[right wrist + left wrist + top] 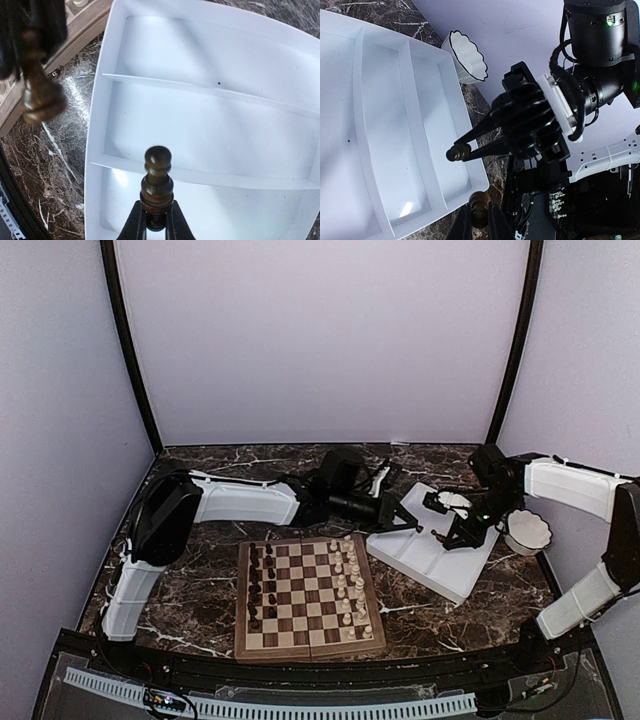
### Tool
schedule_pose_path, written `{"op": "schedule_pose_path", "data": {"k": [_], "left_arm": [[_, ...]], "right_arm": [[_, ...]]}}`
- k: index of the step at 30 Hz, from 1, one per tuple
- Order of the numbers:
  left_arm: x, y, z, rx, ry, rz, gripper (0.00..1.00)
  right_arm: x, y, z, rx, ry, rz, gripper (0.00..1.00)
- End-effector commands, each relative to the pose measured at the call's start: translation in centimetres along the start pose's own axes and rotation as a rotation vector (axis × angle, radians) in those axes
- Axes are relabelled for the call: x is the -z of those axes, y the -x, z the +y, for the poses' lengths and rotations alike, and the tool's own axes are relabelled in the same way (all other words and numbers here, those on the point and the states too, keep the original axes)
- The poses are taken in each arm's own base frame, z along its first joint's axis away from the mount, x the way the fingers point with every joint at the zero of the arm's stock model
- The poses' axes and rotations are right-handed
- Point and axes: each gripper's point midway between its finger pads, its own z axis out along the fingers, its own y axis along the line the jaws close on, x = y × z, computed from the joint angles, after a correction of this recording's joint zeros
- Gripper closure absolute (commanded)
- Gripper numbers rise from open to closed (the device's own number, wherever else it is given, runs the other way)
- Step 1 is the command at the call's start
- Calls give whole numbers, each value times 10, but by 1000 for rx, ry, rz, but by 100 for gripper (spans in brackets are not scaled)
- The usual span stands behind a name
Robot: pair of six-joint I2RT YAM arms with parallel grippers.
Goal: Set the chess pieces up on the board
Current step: Pick up the pawn from the chess pile, then place the pawn on b7.
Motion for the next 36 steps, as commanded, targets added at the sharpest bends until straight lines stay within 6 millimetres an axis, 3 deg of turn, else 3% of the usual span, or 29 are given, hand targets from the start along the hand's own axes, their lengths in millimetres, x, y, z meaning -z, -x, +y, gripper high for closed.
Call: {"op": "schedule_pose_path", "data": {"k": [1,5,6,7,8,9,10,11,12,16,22,25,30,36], "left_arm": [[25,26,-42,-83,-48,-56,100],[44,18,-48,-137,16,-32,100],[49,5,-37,-120,68,7,100],[62,8,-45,-172,103,-5,100],[69,-9,-33,-154,165,48,100],[84,-6,-39,-219,211,38,100],[93,-28,-27,-202,276,106,100],[109,-31,-28,-263,335,113,100],[119,-52,-23,-258,389,185,100],[172,-103,-14,-358,592,343,100],[230,-160,-9,-402,783,519,100],[242,-186,-1,-415,849,587,100],[249,-213,21,-434,958,646,100],[245,-235,20,-438,915,655,100]], "right_arm": [[3,-2,-5,14,-30,-47,98],[2,2,-9,-3,-25,-83,98],[2,4,-10,-7,-26,-95,98],[2,6,-12,-9,-30,-106,98],[1,7,-13,-14,-32,-115,98],[1,9,-14,-16,-35,-125,98],[0,10,-15,-21,-34,-134,98],[-1,12,-17,-24,-34,-142,98],[-3,12,-17,-27,-30,-147,98],[-5,17,-21,-37,-36,-173,98],[-7,14,-27,-59,-50,-185,97],[-7,9,-29,-73,-63,-187,97],[-4,6,-32,-90,-72,-195,97],[-5,3,-31,-97,-71,-193,97]]}}
